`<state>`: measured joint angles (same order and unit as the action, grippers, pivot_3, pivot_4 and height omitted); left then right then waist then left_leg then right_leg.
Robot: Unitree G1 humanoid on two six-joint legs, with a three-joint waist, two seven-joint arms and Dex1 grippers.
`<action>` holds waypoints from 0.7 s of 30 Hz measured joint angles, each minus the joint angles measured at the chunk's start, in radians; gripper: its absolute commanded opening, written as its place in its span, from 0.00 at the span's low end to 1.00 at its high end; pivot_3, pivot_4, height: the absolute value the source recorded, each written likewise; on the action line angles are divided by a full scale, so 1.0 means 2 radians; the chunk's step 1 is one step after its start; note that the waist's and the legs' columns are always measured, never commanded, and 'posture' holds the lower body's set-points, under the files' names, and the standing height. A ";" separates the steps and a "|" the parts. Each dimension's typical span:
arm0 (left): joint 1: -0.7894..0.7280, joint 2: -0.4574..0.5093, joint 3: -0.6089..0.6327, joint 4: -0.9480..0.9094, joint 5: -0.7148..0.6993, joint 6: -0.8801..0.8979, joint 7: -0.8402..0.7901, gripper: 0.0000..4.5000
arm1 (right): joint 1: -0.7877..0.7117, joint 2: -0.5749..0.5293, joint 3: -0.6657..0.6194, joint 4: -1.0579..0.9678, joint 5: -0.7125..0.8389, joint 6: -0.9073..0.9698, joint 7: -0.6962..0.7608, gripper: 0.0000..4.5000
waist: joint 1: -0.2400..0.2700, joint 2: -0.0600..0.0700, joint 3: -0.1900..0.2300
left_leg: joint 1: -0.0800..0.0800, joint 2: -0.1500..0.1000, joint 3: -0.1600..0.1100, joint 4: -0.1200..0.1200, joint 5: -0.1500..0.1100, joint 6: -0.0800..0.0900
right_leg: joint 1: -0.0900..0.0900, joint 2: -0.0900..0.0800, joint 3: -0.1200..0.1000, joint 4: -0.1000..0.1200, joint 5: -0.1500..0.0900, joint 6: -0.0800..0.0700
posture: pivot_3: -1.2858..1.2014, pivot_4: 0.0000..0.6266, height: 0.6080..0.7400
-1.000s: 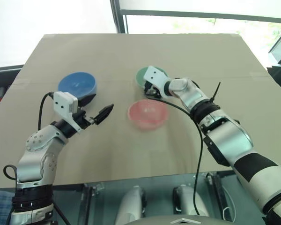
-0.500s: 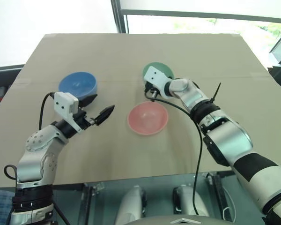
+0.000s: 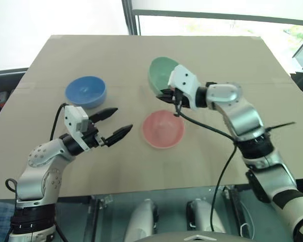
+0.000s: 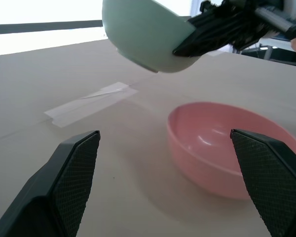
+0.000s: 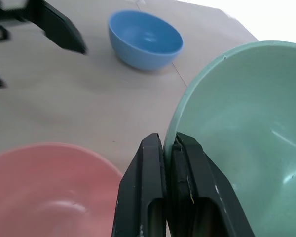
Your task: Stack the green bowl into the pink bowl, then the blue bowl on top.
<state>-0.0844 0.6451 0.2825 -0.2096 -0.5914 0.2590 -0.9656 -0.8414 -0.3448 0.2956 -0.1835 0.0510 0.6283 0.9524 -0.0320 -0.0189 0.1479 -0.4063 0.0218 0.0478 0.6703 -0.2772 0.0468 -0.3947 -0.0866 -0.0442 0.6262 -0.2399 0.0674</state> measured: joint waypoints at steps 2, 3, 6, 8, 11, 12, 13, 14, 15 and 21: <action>-0.009 0.002 -0.007 0.012 0.003 -0.003 -0.010 1.00 | 0.009 -0.025 0.005 -0.048 0.011 0.025 0.013 0.02 | 0.001 0.000 0.000 | 0.001 0.000 0.000 0.000 0.000 0.000 | 0.001 0.000 0.000 0.000 0.000 0.000 | 0.52 0.24 1.00; -0.014 0.004 -0.008 0.018 0.005 -0.005 -0.014 1.00 | 0.012 -0.039 0.008 -0.068 0.017 0.036 0.018 0.02 | 0.001 0.000 0.000 | 0.001 0.000 0.000 0.000 0.000 0.000 | 0.001 0.000 0.000 0.000 0.000 0.000 | 0.52 0.24 1.00; -0.040 0.006 -0.010 0.048 0.007 -0.006 -0.025 1.00 | 0.019 -0.055 0.019 -0.112 0.030 0.072 0.021 0.02 | 0.003 -0.001 0.000 | 0.002 0.000 0.001 0.000 0.000 0.000 | 0.001 0.000 0.001 0.000 0.000 0.000 | 0.52 0.24 1.00; -0.059 0.006 -0.013 0.065 0.008 -0.009 -0.032 1.00 | 0.024 -0.049 0.029 -0.124 0.035 0.090 0.009 0.02 | 0.003 -0.001 0.000 | 0.002 0.000 0.001 0.000 0.000 0.000 | 0.001 0.000 0.001 0.000 0.000 0.000 | 0.52 0.24 1.00; -0.075 0.006 -0.019 0.080 0.011 -0.014 -0.039 1.00 | 0.029 -0.041 0.045 -0.138 0.040 0.114 -0.006 0.02 | 0.005 -0.001 0.000 | 0.002 0.000 0.001 0.000 0.000 0.000 | 0.001 0.000 0.001 0.000 0.000 0.000 | 0.52 0.24 1.00; -0.077 0.006 -0.023 0.085 0.012 -0.014 -0.043 1.00 | 0.030 -0.040 0.048 -0.146 0.044 0.125 -0.013 0.02 | 0.006 -0.001 0.000 | 0.002 0.000 0.001 0.000 0.000 0.001 | 0.001 0.000 0.001 0.000 0.000 0.000 | 0.52 0.24 1.00; -0.077 0.006 -0.024 0.088 0.012 -0.014 -0.044 1.00 | 0.031 -0.040 0.049 -0.149 0.046 0.131 -0.016 0.02 | 0.008 -0.001 0.000 | 0.002 0.000 0.001 0.000 0.000 0.001 | 0.001 0.000 0.001 0.000 0.000 0.000 | 0.52 0.24 1.00; -0.077 0.006 -0.026 0.091 0.012 -0.014 -0.047 1.00 | 0.031 -0.040 0.050 -0.155 0.048 0.137 -0.019 0.02 | 0.008 -0.001 0.000 | 0.001 0.000 0.001 0.000 0.000 0.001 | 0.001 0.000 0.001 0.000 0.000 0.000 | 0.52 0.24 1.00; -0.078 0.006 -0.028 0.094 0.012 -0.014 -0.051 1.00 | 0.034 -0.041 0.050 -0.169 0.056 0.154 -0.025 0.02 | 0.010 -0.001 0.000 | 0.001 0.000 0.001 0.000 0.000 0.001 | 0.001 0.000 0.001 0.000 0.000 0.000 | 0.52 0.24 1.00; -0.082 0.005 -0.028 0.101 0.012 -0.014 -0.060 1.00 | 0.041 -0.051 0.054 -0.194 0.075 0.190 -0.035 0.02 | 0.010 -0.001 0.000 | 0.001 0.000 0.001 0.000 0.000 0.001 | 0.001 0.000 0.001 0.000 0.000 0.000 | 0.52 0.24 1.00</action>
<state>-0.2483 0.6560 0.2264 -0.0082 -0.5676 0.2313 -1.0848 -0.7603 -0.4464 0.4027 -0.5713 0.2017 1.0075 0.8814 -0.0114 -0.0204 0.1471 -0.4046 0.0214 0.0489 0.6708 -0.2779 0.0482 -0.3929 -0.0862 -0.0429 0.6261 -0.2400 0.0674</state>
